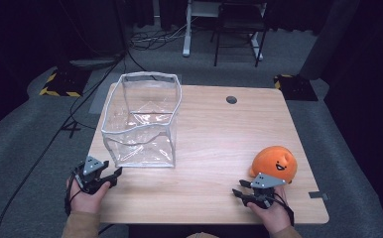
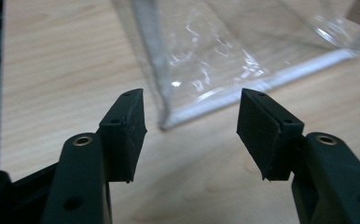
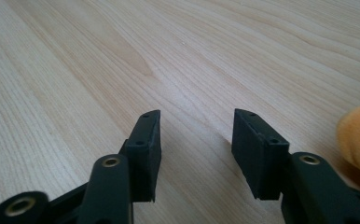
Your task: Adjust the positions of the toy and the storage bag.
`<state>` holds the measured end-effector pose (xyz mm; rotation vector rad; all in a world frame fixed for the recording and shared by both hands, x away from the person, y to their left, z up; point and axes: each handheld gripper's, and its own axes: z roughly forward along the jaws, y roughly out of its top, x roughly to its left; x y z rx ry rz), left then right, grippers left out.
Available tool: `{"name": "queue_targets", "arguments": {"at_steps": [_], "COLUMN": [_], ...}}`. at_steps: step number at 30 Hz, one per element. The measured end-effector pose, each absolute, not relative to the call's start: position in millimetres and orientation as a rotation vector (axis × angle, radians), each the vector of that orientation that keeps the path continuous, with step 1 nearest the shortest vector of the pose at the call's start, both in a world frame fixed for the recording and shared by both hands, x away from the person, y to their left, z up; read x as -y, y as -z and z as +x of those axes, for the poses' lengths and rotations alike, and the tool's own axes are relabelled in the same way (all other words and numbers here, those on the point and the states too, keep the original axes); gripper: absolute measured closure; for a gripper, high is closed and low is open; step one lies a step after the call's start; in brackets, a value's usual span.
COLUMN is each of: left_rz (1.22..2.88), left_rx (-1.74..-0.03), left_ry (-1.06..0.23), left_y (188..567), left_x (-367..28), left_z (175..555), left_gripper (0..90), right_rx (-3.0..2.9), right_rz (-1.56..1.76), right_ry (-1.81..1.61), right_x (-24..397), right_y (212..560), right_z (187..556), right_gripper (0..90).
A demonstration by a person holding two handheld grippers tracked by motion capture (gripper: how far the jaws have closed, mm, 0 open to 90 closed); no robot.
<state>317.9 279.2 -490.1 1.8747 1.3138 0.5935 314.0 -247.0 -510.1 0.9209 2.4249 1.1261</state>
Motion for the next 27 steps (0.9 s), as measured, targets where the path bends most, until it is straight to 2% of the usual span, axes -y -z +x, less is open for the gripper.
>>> {"name": "queue_targets", "arguments": {"at_steps": [6,9,10,11,14,18,27], "left_rz": [1.859,1.862,1.870,1.895,1.914,1.931,2.022], "left_rx": [-1.332,-1.304,-1.297,-1.273,-1.267,-1.258,-1.135], "left_ry": [-0.600,-0.583,-0.581,-0.580,-0.582,-0.573,-0.517], "left_y": [491.3,492.5,492.2,490.8,488.5,486.6,480.8], "left_x": [-286.6,-287.7,-287.5,-286.4,-283.6,-281.1,-253.1], "left_z": [332.8,339.2,340.4,342.8,343.4,342.6,319.5], "left_gripper": [48.1,59.0,59.0,72.2,80.2,85.2,86.3], "right_rx": [-2.457,-2.470,-2.470,-2.480,-2.482,-2.491,-2.510], "right_rz": [0.922,0.918,0.918,0.923,0.921,0.901,0.803], "right_ry": [-1.089,-1.080,-1.080,-1.089,-1.101,-1.110,-1.128], "right_x": [246.4,244.8,244.8,243.5,241.3,236.1,216.9], "right_y": [506.3,505.1,505.1,504.6,503.9,498.9,477.9], "right_z": [314.9,314.1,314.1,312.8,311.4,312.4,323.2], "right_gripper": [60.7,61.9,61.9,63.0,63.9,64.5,64.7]}}
